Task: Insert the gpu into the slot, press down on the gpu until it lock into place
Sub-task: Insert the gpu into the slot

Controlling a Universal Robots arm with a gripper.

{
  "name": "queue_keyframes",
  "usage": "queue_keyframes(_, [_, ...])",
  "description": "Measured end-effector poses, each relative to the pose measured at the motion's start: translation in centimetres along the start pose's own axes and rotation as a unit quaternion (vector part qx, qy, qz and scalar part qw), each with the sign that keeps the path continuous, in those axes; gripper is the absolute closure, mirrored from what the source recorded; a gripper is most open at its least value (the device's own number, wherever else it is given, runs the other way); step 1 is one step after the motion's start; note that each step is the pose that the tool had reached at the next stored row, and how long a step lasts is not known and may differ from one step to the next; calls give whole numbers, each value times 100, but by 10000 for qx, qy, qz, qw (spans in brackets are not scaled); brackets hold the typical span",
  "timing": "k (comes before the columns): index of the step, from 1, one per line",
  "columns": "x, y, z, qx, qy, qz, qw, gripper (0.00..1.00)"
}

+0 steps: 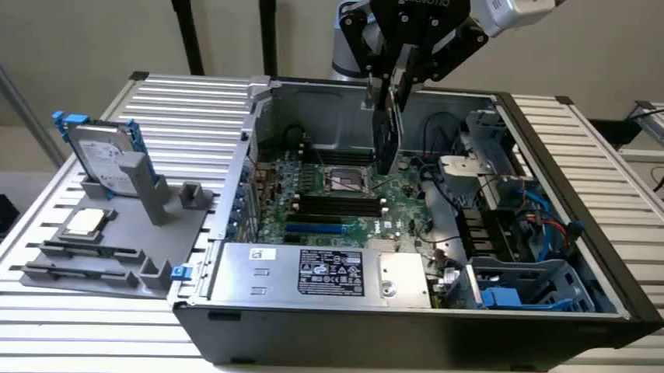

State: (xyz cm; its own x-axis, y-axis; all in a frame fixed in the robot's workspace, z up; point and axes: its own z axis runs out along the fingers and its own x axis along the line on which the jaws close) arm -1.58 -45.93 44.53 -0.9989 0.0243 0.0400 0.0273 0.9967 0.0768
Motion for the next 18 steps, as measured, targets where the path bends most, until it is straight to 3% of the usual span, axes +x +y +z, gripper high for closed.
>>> queue_keyframes(14, [0,0,-1,1,0,-4,10000,74])
queue_keyframes(18, [0,1,0,11,24,-310,9995,74])
